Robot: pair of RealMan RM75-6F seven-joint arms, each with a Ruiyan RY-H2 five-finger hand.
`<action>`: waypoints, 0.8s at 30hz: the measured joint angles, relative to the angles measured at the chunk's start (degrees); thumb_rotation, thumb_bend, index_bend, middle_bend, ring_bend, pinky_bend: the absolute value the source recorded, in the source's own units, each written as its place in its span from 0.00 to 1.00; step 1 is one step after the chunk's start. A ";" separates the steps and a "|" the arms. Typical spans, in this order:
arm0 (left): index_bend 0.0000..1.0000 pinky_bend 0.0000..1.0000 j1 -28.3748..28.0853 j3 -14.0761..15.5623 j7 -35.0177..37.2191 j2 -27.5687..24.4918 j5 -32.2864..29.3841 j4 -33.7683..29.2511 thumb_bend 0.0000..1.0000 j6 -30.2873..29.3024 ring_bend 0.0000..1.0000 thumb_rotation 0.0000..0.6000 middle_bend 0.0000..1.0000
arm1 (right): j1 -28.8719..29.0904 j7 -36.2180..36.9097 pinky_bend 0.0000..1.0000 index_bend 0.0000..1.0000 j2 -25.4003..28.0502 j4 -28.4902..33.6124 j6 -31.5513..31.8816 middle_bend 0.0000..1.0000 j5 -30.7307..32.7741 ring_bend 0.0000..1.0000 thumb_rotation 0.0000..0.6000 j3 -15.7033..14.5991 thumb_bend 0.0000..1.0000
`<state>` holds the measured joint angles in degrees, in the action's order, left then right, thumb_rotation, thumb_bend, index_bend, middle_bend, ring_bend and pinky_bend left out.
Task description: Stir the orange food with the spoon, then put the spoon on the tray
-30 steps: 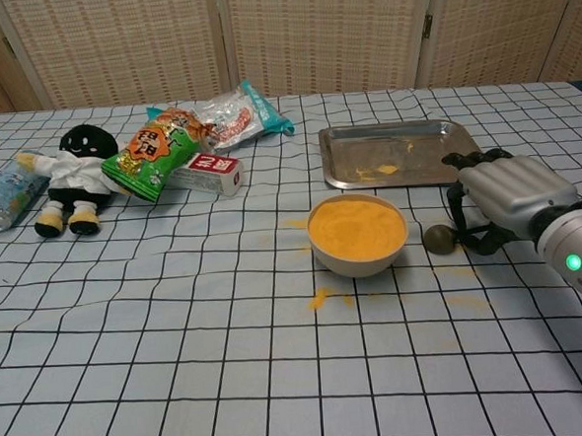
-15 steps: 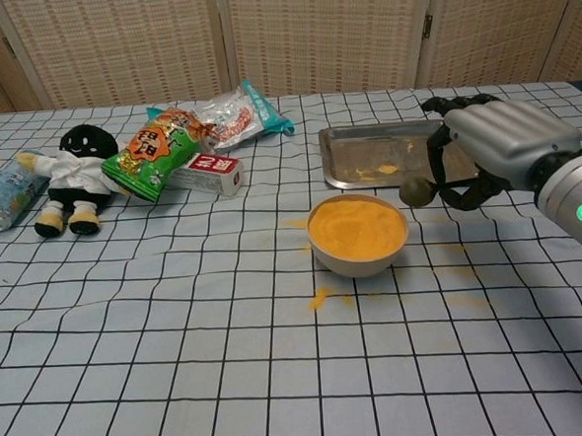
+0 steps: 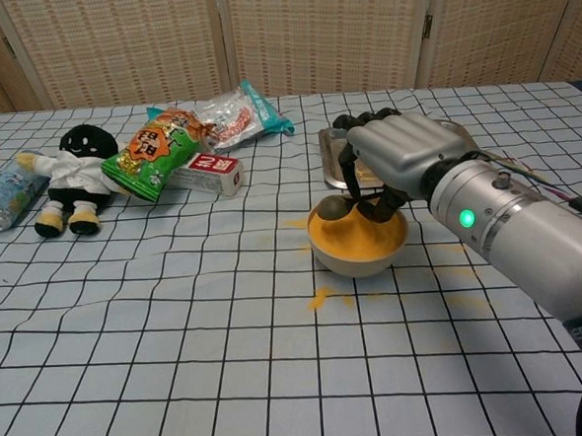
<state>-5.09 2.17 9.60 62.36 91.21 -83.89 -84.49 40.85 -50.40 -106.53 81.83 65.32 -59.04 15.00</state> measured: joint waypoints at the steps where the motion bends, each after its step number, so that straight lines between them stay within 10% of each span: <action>1: 0.00 0.14 0.01 0.03 0.03 -0.01 0.09 -0.01 0.42 -0.04 0.00 1.00 0.00 | 0.07 -0.08 0.00 0.48 0.13 0.18 -0.14 0.00 0.17 0.00 1.00 -0.28 0.30; 14: 0.00 0.14 0.43 0.15 -0.82 0.05 0.27 -0.20 0.42 -0.61 0.00 1.00 0.00 | -2.82 4.24 0.00 0.49 5.53 4.54 4.27 0.00 -3.98 0.00 1.00 -3.18 0.30; 24: 0.00 0.14 0.11 0.05 -2.32 0.44 0.26 -0.63 0.42 -0.03 0.00 1.00 0.00 | -6.41 14.73 0.00 0.52 6.22 -3.14 7.72 0.00 -11.40 0.00 1.00 -7.03 0.30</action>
<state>-4.98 2.23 7.27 62.80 91.48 -84.53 -84.52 34.43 -35.66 -100.31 78.69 73.03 -70.44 7.96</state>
